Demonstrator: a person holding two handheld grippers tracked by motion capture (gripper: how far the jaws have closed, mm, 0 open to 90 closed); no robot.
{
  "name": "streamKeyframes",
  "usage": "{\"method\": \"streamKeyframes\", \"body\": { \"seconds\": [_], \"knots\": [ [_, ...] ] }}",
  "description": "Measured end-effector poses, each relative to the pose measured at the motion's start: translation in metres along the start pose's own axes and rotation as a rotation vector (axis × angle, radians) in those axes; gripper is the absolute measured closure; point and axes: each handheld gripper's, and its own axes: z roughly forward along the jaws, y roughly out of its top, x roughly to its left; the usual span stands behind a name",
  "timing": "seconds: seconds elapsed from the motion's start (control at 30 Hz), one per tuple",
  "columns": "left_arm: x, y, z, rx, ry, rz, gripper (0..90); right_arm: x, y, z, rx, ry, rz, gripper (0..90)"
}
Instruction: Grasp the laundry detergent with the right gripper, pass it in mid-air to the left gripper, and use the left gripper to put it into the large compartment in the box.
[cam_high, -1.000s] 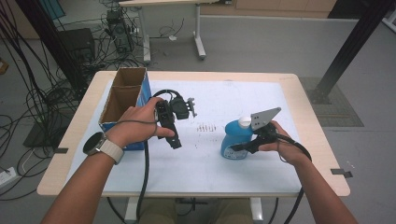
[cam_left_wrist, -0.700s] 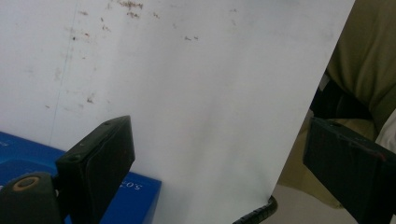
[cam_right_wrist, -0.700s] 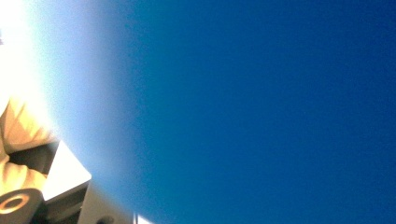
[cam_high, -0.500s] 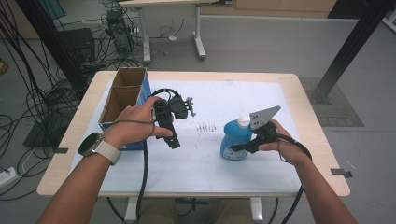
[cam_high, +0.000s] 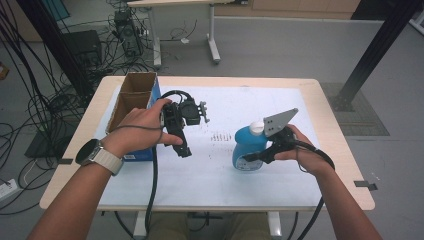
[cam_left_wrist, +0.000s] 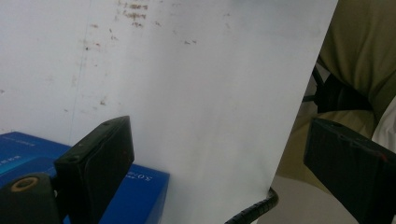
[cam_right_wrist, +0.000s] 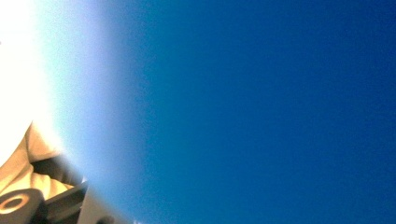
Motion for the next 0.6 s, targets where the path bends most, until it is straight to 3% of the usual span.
{"method": "streamKeyframes", "body": {
  "seconds": [0.6],
  "knots": [
    [0.007, 0.01, -0.027, 0.0, 0.009, 0.083, 8.9, 0.01, 0.035, 0.01, 0.019, 0.008, -0.016, 44.2]
  ]
}}
